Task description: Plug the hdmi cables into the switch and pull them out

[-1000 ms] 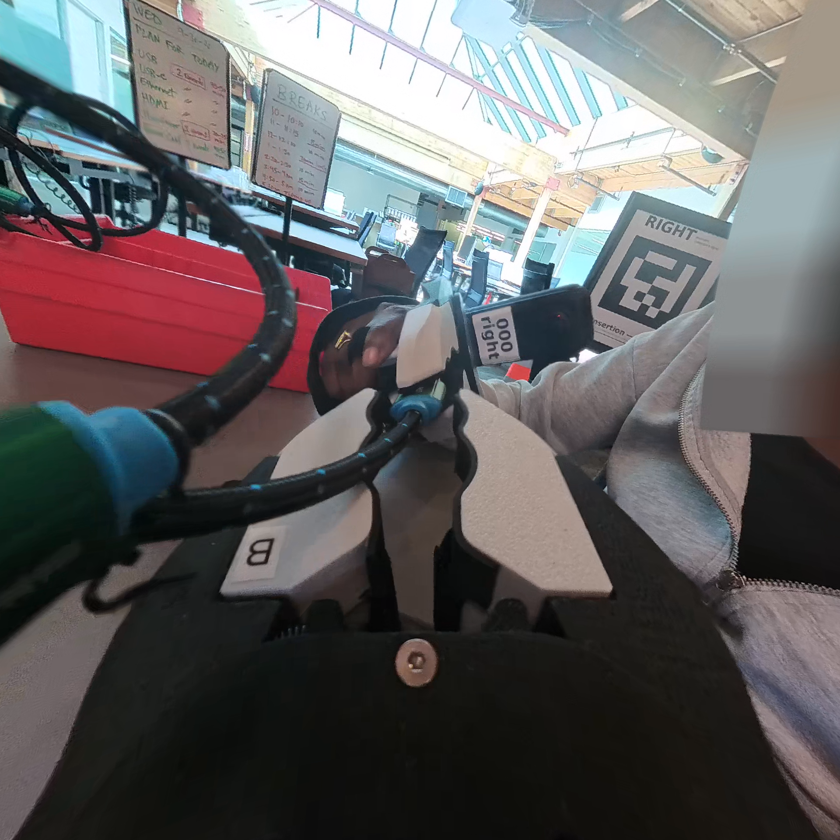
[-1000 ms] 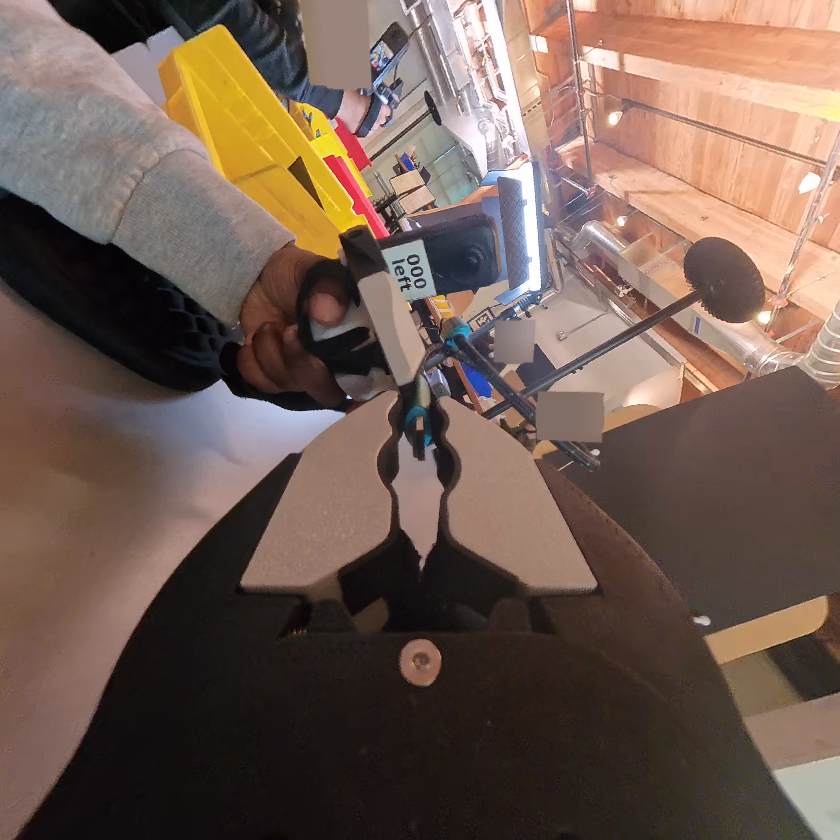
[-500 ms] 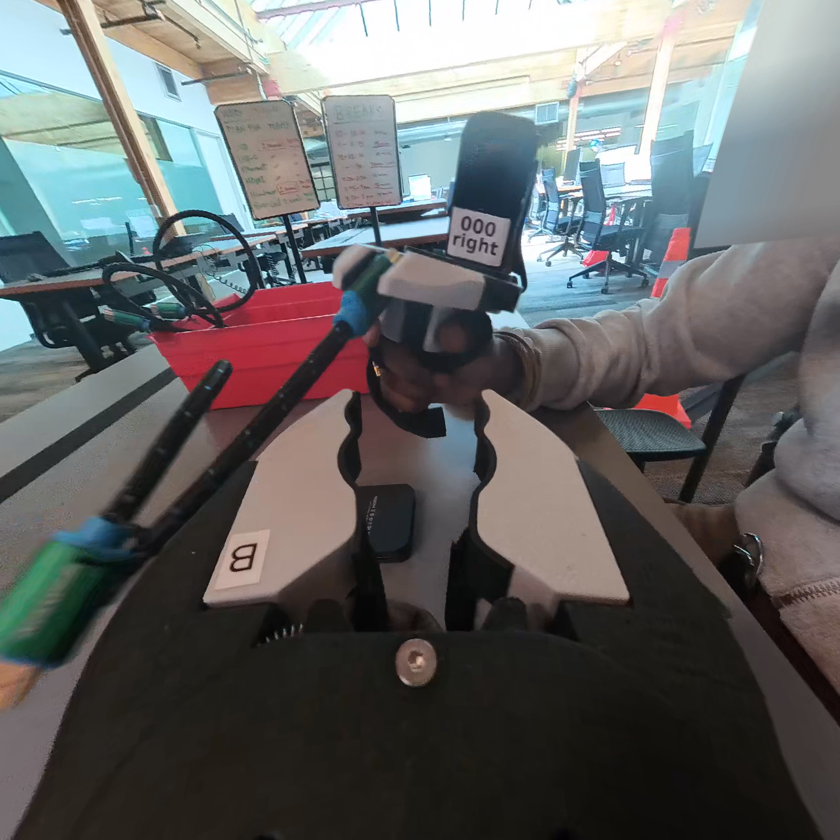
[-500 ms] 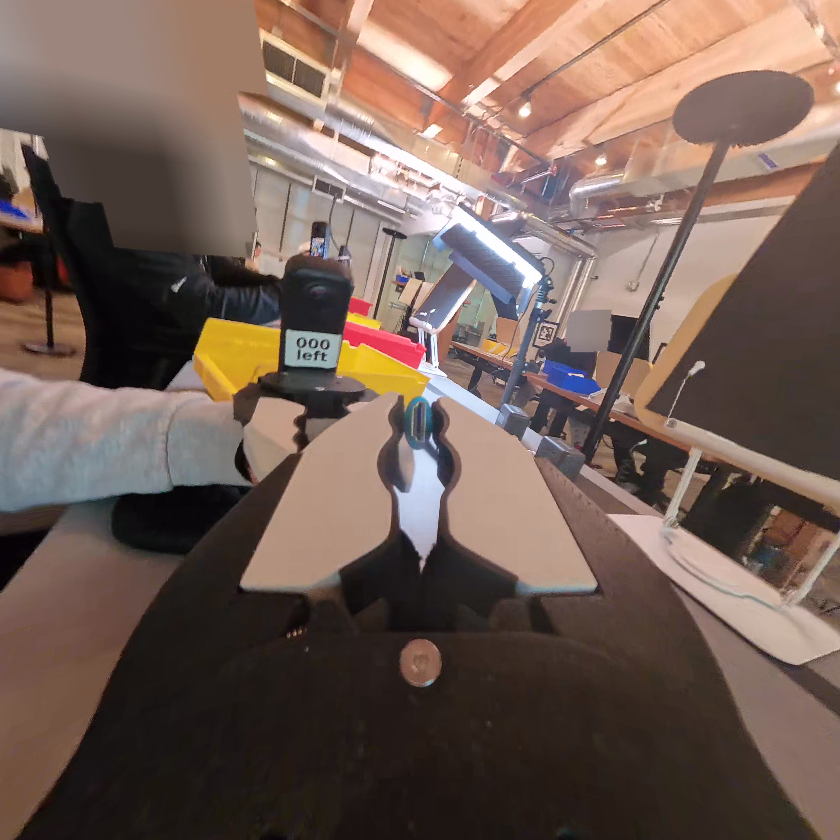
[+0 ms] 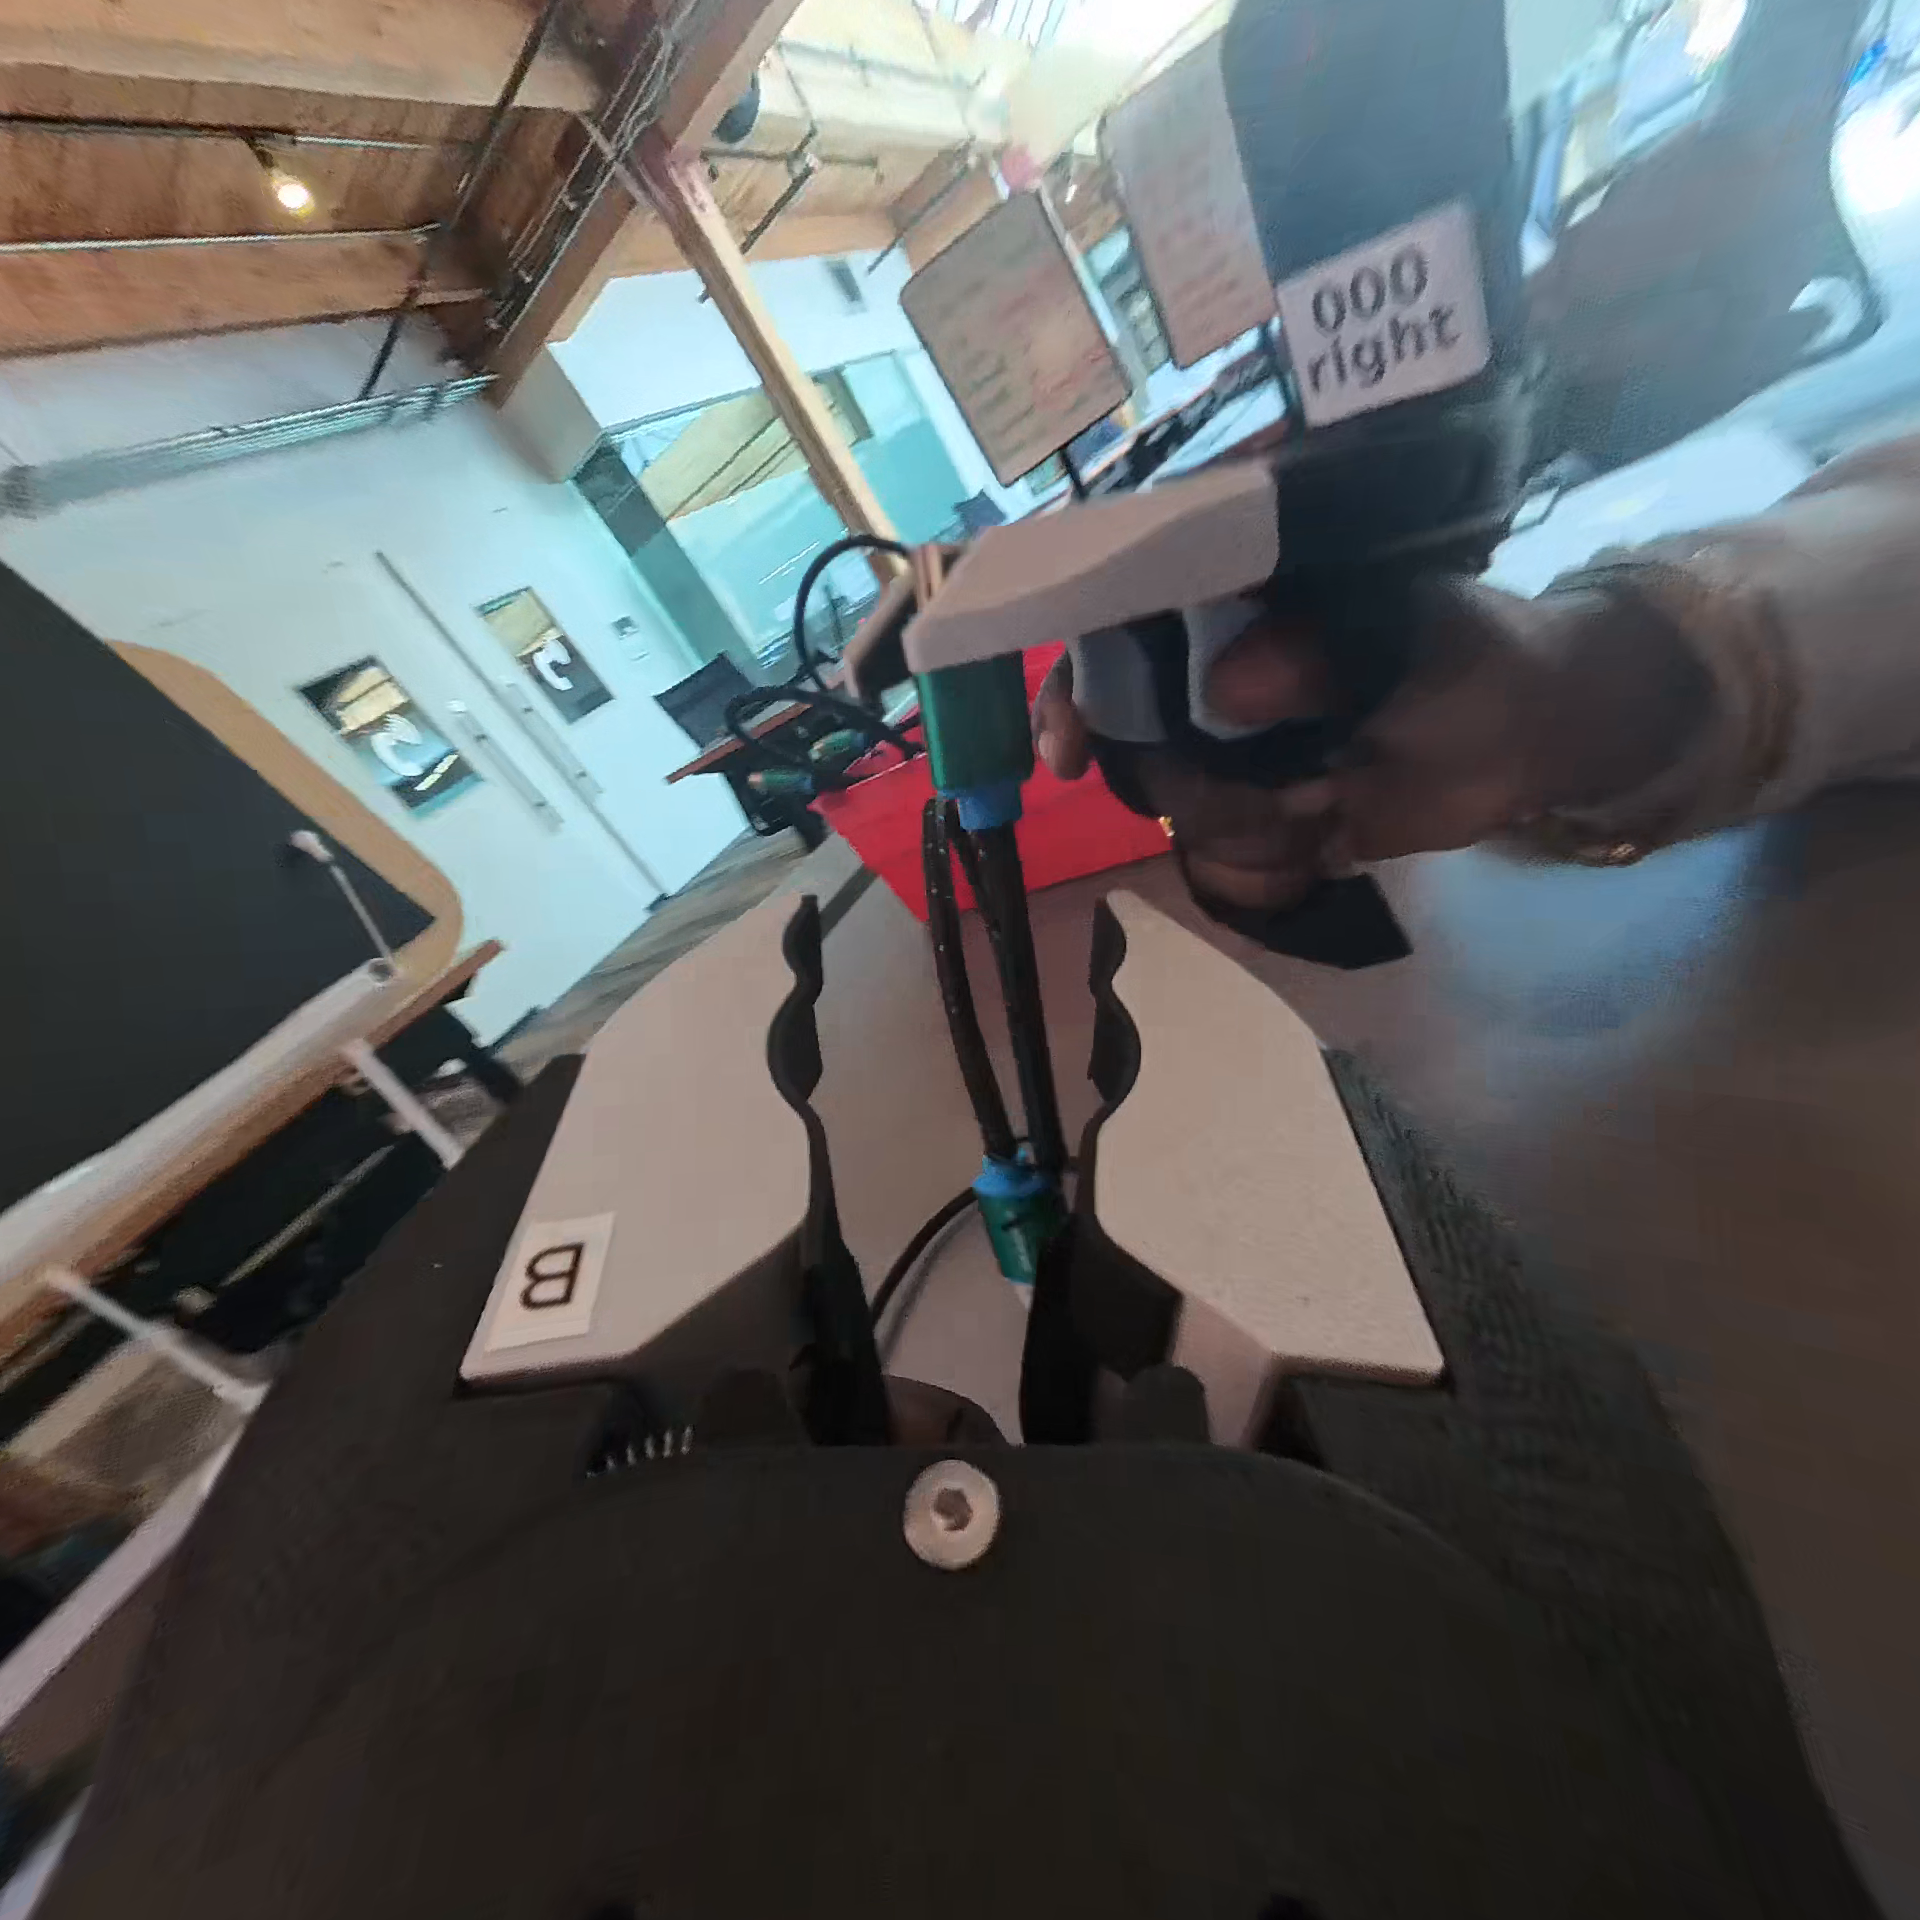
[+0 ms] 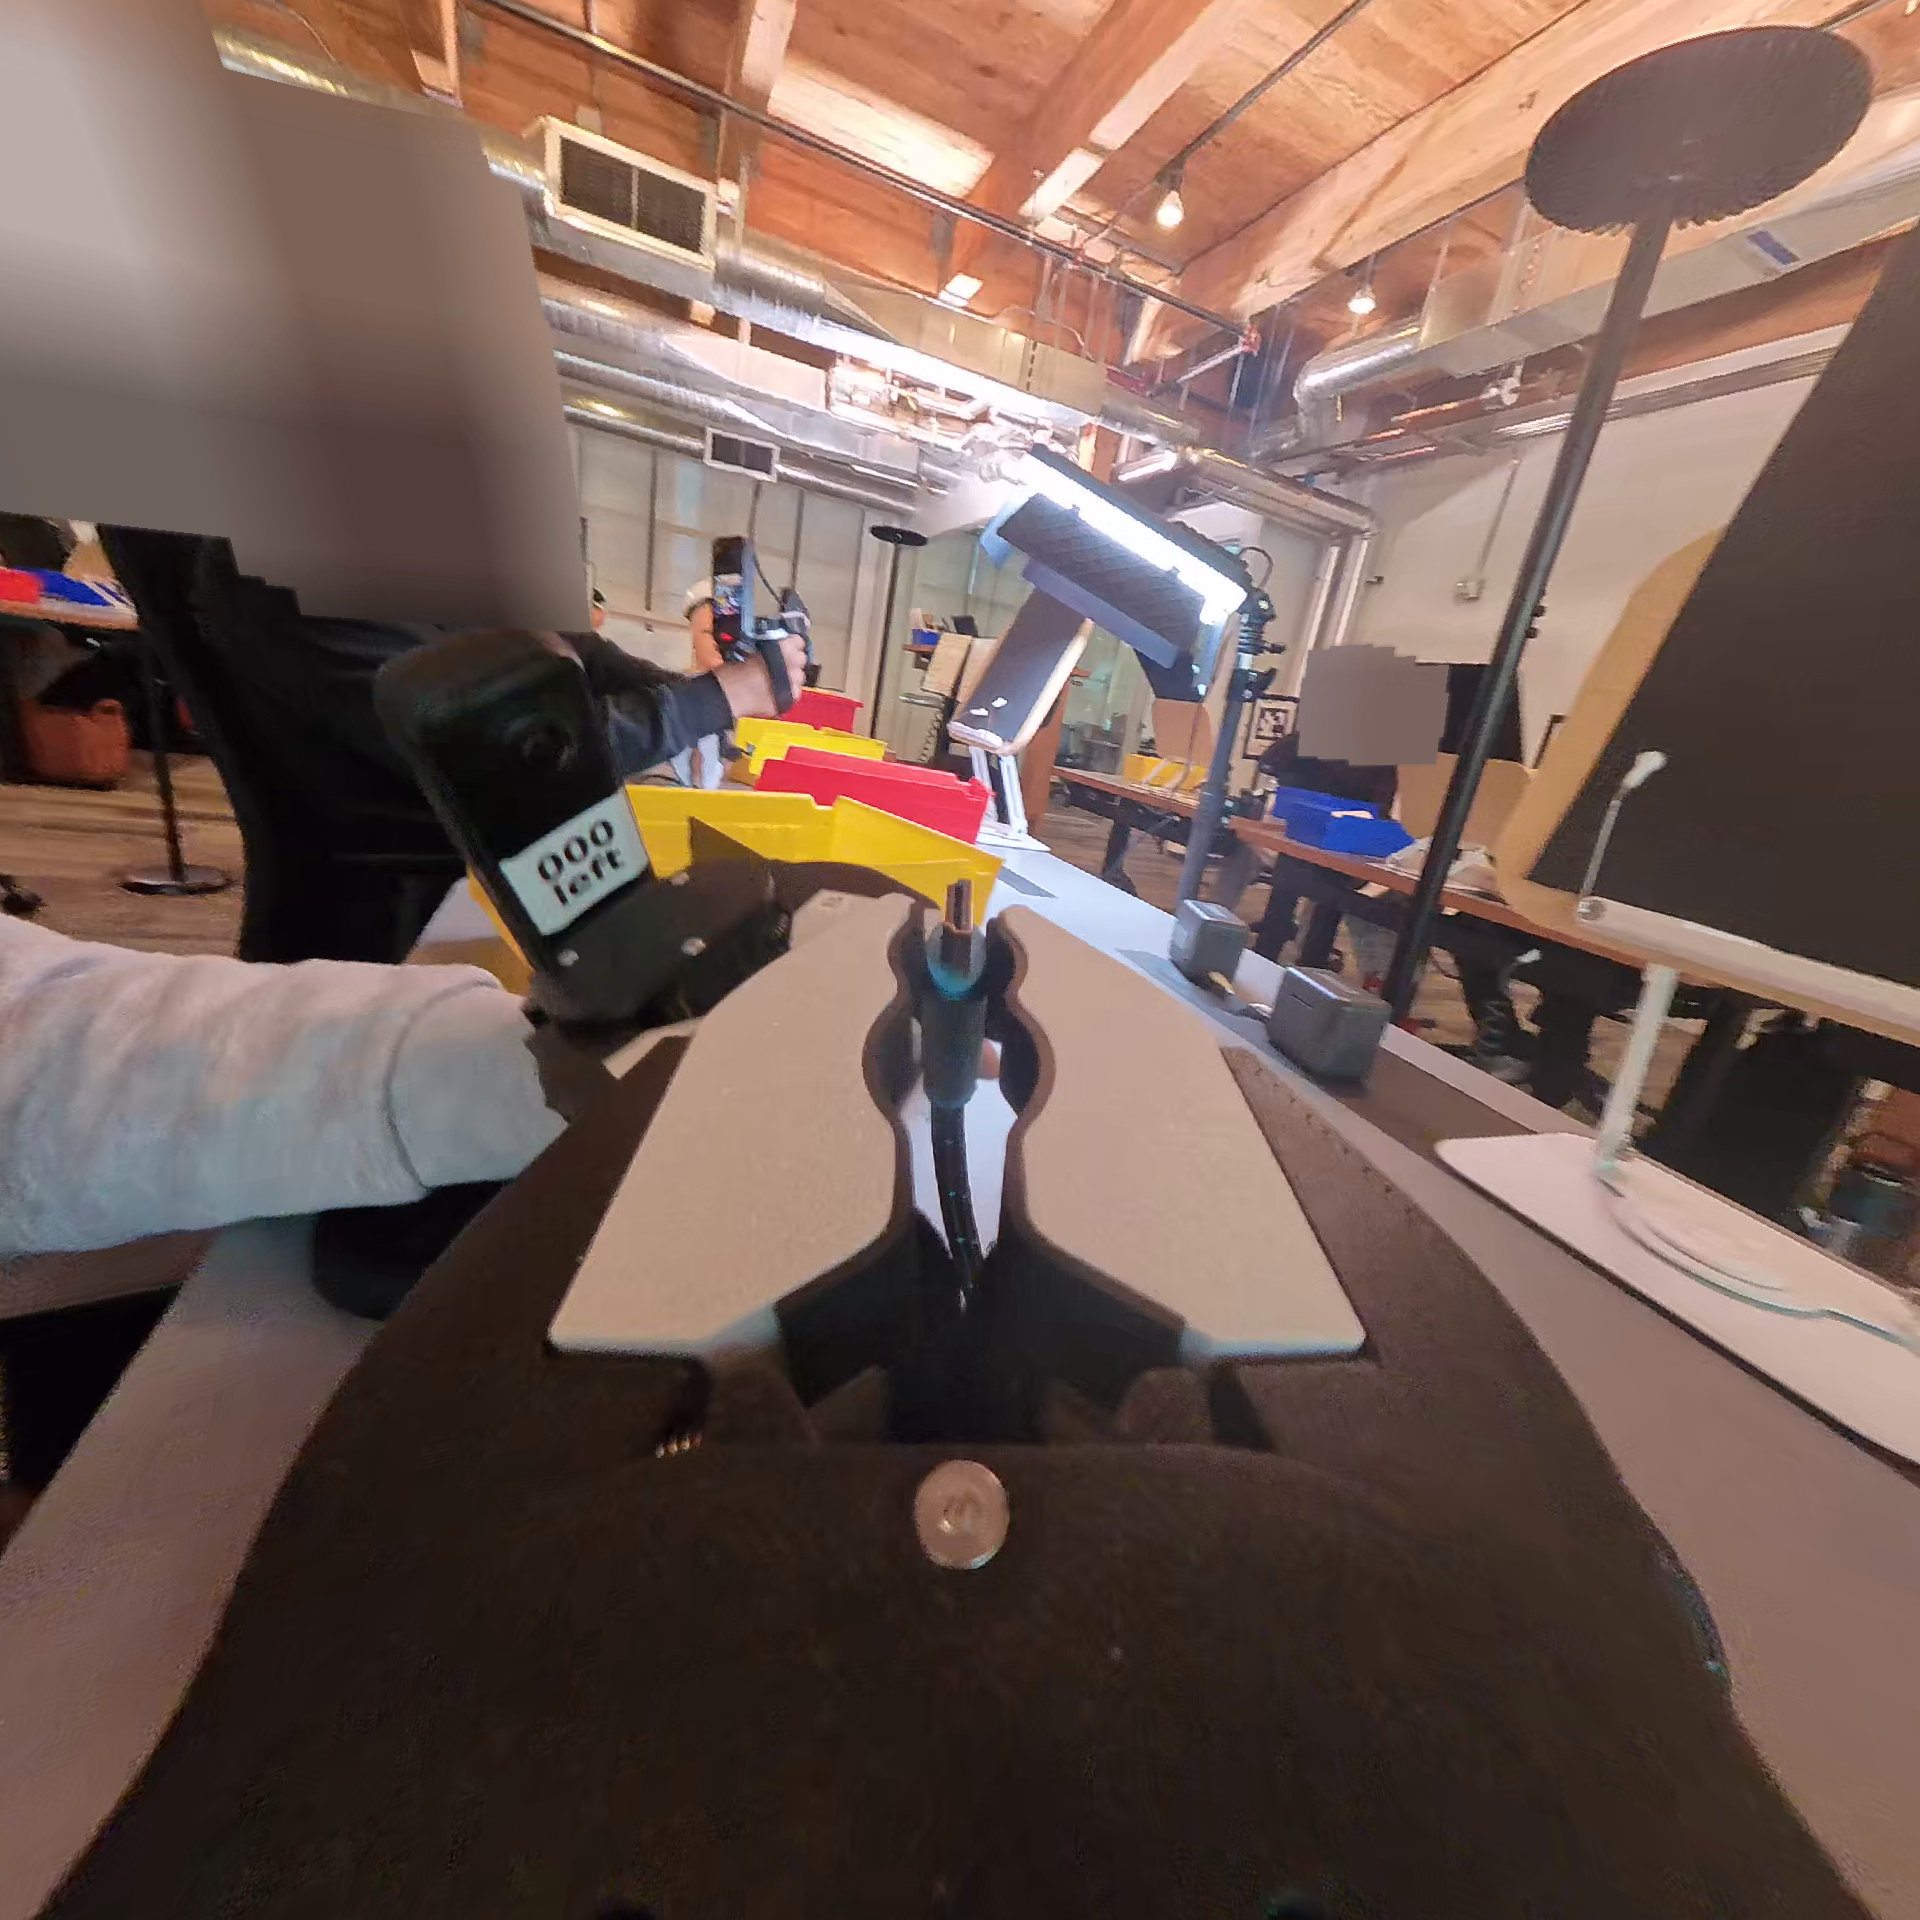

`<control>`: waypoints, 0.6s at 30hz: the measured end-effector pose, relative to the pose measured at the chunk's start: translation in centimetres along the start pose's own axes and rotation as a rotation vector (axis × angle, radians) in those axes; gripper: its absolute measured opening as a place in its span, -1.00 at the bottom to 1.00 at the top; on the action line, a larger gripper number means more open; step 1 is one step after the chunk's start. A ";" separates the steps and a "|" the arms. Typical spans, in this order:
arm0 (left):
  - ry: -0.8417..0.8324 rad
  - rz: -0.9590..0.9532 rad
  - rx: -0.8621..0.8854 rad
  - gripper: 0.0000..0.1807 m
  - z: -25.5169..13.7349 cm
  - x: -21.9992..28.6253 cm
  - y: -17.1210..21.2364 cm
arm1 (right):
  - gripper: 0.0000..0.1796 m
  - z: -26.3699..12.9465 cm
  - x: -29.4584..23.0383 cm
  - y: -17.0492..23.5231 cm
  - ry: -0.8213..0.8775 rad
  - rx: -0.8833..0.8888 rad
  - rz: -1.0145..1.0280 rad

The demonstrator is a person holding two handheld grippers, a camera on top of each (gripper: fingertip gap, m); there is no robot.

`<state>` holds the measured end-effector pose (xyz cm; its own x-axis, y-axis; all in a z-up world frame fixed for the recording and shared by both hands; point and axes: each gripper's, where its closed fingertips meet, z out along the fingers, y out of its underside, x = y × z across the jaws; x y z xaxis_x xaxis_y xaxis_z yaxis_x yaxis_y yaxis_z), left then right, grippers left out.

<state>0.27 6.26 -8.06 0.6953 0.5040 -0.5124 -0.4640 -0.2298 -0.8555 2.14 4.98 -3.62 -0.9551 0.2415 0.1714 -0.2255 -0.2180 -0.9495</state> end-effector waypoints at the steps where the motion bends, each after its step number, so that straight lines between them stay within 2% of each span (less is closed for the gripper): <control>1: -0.019 0.046 -0.024 -0.50 0.2 0.0 0.3 | -0.88 0.2 -0.4 -0.1 -0.014 0.012 0.016; 4: -0.027 0.134 -0.051 -0.91 -0.1 0.0 0.4 | -0.87 0.4 -0.5 -0.2 -0.003 0.040 0.034; 7: -0.100 0.184 -0.047 -0.93 -0.8 -1.4 -0.2 | -0.87 0.1 0.1 -0.2 0.017 0.027 0.004; 18: -0.121 0.397 -0.153 -0.93 -1.0 -1.6 1.1 | -0.86 -0.3 0.8 2.1 -0.033 -0.187 0.041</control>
<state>-0.83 4.31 -8.25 0.4058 0.4437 -0.7990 -0.5890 -0.5416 -0.5998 1.00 5.03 -5.54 -0.9693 0.2040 0.1373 -0.1498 -0.0472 -0.9876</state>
